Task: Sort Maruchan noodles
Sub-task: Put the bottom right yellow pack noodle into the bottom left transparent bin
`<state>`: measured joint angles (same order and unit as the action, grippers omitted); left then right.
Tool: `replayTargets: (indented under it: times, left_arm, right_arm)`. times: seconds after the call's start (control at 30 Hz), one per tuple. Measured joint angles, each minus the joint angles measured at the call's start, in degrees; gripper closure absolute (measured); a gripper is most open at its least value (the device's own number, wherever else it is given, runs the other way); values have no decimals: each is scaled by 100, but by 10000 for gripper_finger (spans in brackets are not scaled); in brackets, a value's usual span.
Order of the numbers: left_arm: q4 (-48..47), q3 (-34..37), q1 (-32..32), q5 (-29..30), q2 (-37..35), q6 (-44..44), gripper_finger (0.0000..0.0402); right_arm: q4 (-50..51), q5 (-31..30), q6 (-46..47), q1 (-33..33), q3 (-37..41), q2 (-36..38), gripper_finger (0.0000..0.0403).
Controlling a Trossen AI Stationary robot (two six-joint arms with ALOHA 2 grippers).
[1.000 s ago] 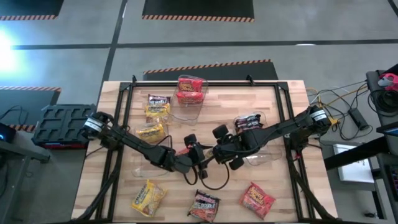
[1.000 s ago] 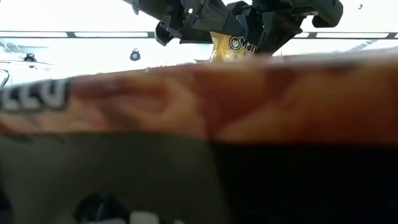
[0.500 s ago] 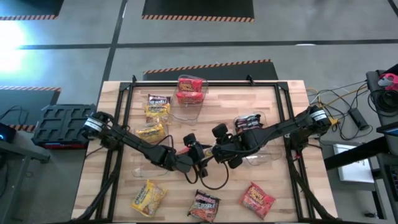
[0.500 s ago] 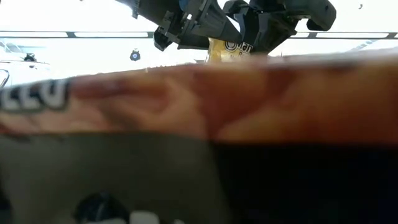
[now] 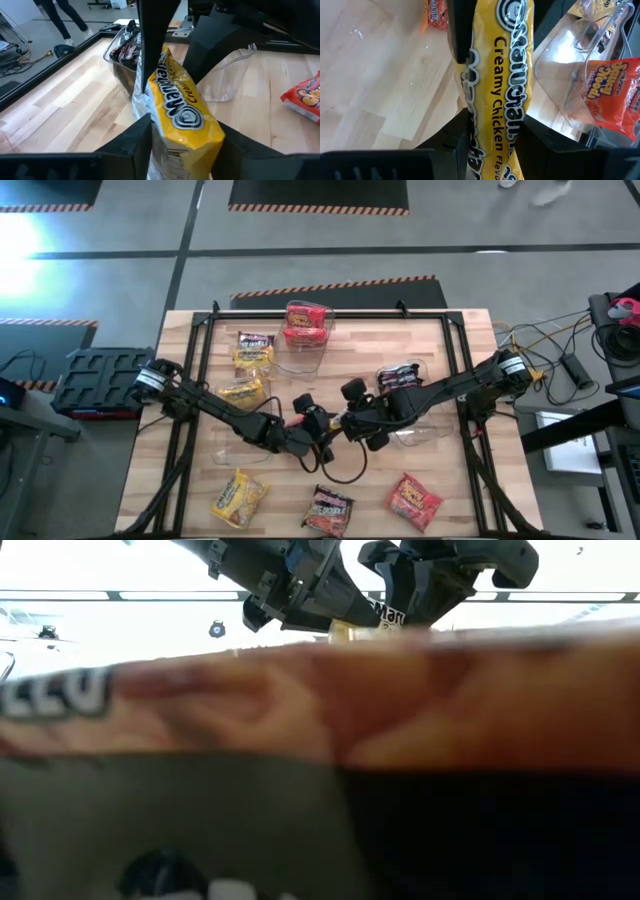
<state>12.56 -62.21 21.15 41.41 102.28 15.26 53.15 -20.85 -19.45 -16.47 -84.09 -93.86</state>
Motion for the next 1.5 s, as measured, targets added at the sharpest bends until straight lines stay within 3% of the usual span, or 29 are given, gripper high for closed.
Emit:
replayTargets:
  times: [0.2,0.77,0.93,1.3,1.5]
  left_arm:
    - [2,2,-4,45,2,1,296]
    - [24,2,-4,-31,2,31,302]
    - [21,2,-22,-44,2,31,303]
    - [79,2,-122,-10,-1,12,303]
    - [40,-33,-153,-344,-183,-77,303]
  right_arm:
    - [18,32,268,-2,0,0,281]
    - [14,41,538,-4,0,2,205]
    - [233,620,968,0,0,77,184]
    - [649,929,1863,-2,-2,808,157]
    - [674,886,2434,-2,71,1343,158]
